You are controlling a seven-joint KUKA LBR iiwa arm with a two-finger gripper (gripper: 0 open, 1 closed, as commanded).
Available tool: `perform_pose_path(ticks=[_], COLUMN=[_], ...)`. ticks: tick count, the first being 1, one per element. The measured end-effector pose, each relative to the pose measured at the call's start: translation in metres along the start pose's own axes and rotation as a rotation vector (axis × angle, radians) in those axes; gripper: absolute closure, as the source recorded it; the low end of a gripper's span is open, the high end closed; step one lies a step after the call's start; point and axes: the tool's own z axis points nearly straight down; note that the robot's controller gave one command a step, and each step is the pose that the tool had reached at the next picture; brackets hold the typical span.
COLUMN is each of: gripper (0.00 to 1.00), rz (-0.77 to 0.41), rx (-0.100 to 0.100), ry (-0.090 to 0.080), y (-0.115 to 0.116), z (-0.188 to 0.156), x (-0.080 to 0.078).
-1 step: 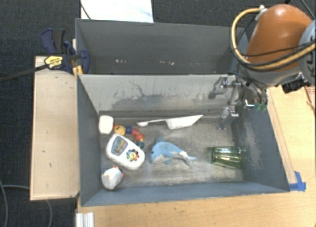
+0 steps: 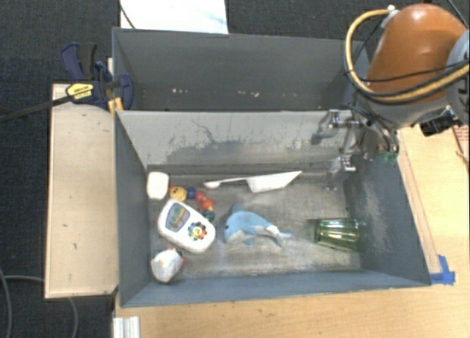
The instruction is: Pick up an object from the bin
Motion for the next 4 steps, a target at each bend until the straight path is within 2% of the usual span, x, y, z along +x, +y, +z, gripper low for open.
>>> perform_pose_path(ticks=[1,2,3,4], gripper=[0.0,0.0,0.0,0.0], rz=[-0.028,-0.076,-0.093,0.025], rx=[0.0,0.0,-0.001,-0.002], ry=[-0.003,0.008,0.003,-0.002], y=[0.035,0.099,0.1,0.099], z=[0.075,0.084,0.097,0.156], x=[0.02,0.072,0.07,0.069])
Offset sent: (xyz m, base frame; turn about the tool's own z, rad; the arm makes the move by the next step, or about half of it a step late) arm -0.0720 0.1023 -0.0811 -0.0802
